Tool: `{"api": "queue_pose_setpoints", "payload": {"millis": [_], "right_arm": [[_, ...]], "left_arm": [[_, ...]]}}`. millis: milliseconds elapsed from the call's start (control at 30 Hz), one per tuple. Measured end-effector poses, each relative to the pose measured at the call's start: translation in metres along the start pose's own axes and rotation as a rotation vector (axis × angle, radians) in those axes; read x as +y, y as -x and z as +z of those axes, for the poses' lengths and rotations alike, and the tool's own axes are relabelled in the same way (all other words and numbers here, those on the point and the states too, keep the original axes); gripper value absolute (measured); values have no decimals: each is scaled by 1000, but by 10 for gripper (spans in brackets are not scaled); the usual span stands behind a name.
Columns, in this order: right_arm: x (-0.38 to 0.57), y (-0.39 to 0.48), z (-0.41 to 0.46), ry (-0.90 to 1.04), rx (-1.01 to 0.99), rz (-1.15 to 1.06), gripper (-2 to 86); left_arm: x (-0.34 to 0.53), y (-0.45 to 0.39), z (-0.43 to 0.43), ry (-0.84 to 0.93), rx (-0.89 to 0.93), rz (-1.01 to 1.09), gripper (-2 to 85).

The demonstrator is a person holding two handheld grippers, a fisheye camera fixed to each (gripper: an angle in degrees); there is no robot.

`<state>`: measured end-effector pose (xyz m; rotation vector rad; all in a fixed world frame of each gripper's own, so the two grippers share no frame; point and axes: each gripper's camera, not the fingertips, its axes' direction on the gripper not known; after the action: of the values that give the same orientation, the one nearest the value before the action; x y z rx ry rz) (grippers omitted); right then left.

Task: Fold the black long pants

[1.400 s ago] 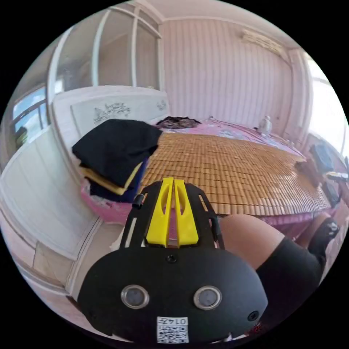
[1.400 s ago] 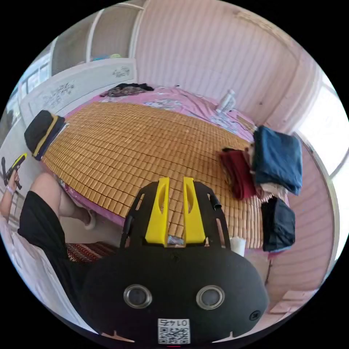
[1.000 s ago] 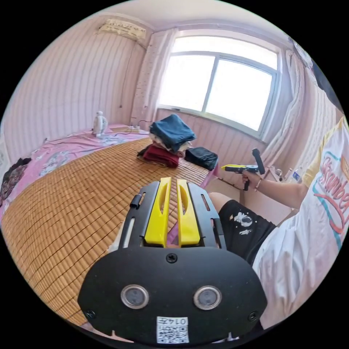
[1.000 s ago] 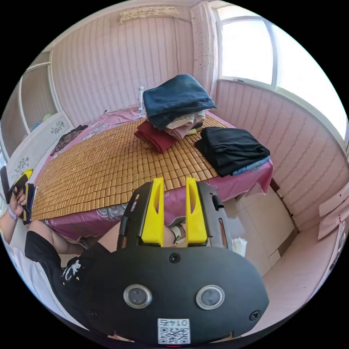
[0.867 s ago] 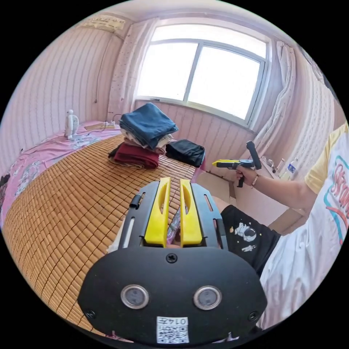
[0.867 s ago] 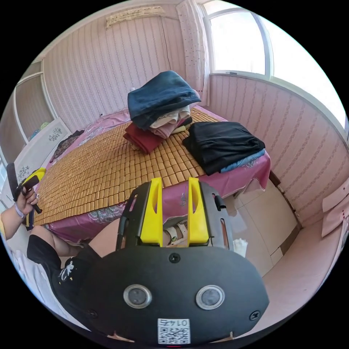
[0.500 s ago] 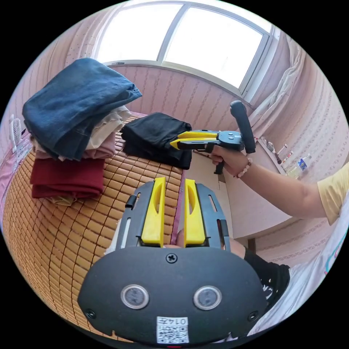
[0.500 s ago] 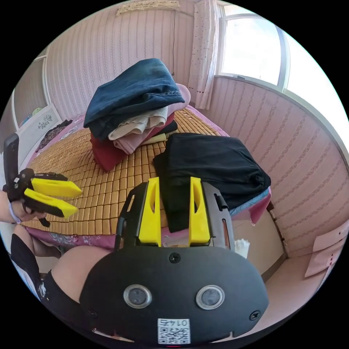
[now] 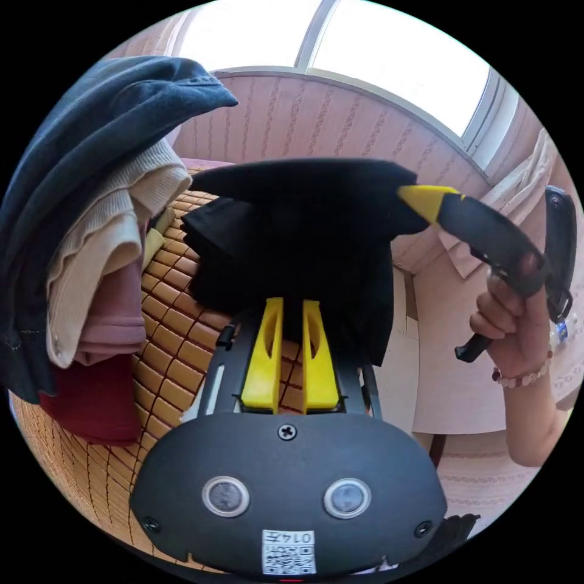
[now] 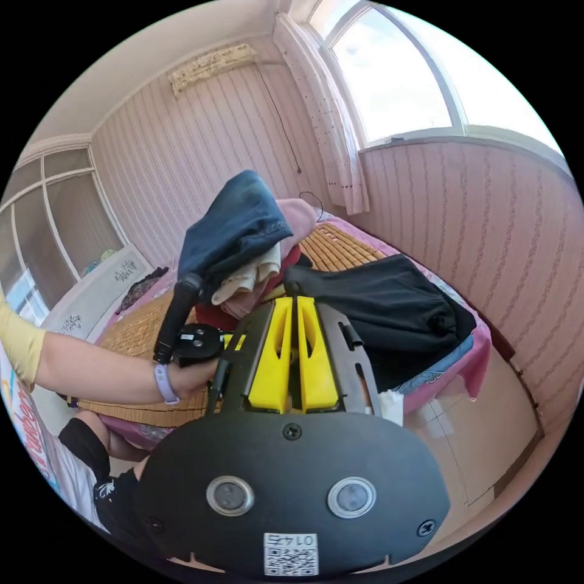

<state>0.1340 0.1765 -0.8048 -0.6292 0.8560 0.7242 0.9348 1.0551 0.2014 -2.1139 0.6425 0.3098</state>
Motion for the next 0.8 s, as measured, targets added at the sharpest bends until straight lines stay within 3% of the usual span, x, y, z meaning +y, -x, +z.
{"api": "queue_pose_setpoints", "payload": {"millis": [200, 367, 500, 667, 800], "right_arm": [[-11, 41, -114, -281, -115, -13, 6], [-30, 133, -178, -407, -311, -162, 5], [-43, 220, -174, -390, -481, -261, 5], [-51, 388, -144, -328, -802, -396, 5], [-54, 501, -136, -331, -981, -488, 5]], "left_arm": [[54, -27, -99, -145, -31, 82, 0], [195, -24, -230, -295, -16, -23, -6], [325, -16, -326, -374, -85, -153, -7], [528, -33, -487, -553, -373, -386, -9], [641, -74, -586, -686, -636, -444, -10]]}}
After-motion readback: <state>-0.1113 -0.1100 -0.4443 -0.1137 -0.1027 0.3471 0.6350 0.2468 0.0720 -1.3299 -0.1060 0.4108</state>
